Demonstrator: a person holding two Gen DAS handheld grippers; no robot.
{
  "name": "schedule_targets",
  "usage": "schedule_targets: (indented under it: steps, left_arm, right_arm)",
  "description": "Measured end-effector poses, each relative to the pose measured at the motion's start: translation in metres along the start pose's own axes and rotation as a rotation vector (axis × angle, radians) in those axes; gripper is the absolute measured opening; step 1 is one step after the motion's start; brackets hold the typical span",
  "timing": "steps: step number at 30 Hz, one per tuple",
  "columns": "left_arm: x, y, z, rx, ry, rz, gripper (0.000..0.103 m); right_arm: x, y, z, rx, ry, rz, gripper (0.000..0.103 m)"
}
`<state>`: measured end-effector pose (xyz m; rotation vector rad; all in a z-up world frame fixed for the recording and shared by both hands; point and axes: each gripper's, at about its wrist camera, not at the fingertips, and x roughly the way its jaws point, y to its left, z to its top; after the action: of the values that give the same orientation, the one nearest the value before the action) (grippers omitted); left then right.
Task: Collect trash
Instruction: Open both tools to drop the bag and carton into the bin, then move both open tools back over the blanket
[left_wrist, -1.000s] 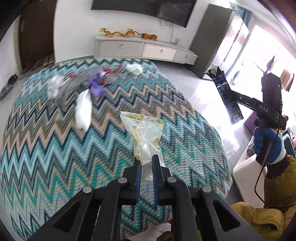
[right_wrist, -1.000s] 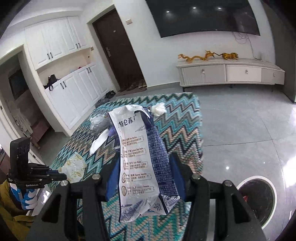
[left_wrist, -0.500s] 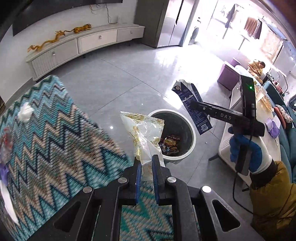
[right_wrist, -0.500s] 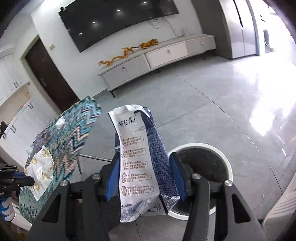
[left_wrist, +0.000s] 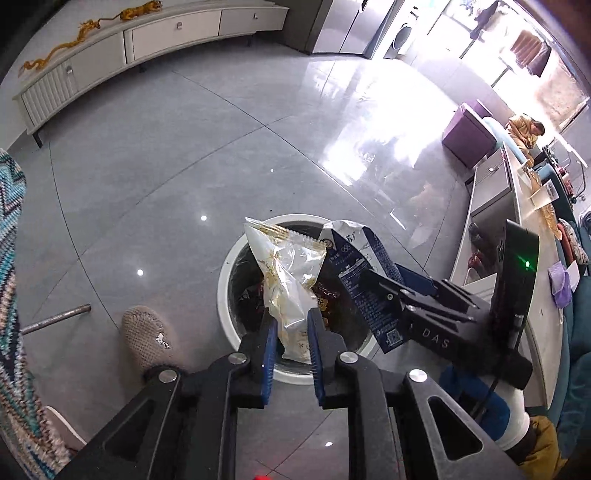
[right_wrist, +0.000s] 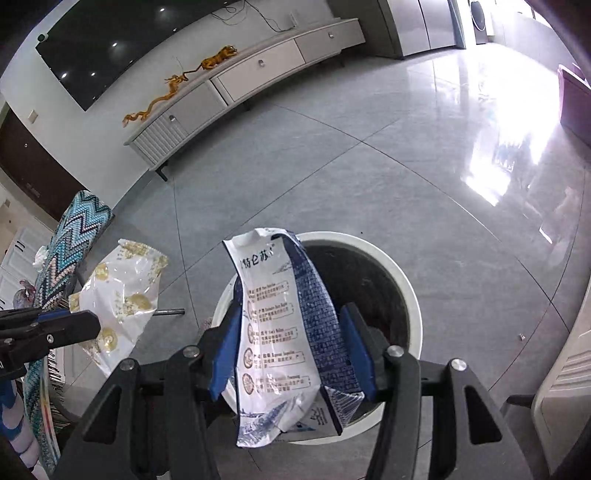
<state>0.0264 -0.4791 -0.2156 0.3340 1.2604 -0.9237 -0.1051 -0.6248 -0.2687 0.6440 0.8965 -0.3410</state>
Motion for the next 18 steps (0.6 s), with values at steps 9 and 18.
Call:
schedule_targets:
  steps: [9, 18]
  left_arm:
    - [-0.003, 0.001, -0.002, -0.021, -0.037, -0.045, 0.036]
    - [-0.082, 0.006, -0.026, 0.019, -0.195, 0.011, 0.036]
  right_arm:
    - [-0.002, -0.006, -0.003, 0.008, -0.002, -0.028, 0.063]
    - [-0.048, 0.046, -0.001, -0.097, -0.076, 0.008, 0.063]
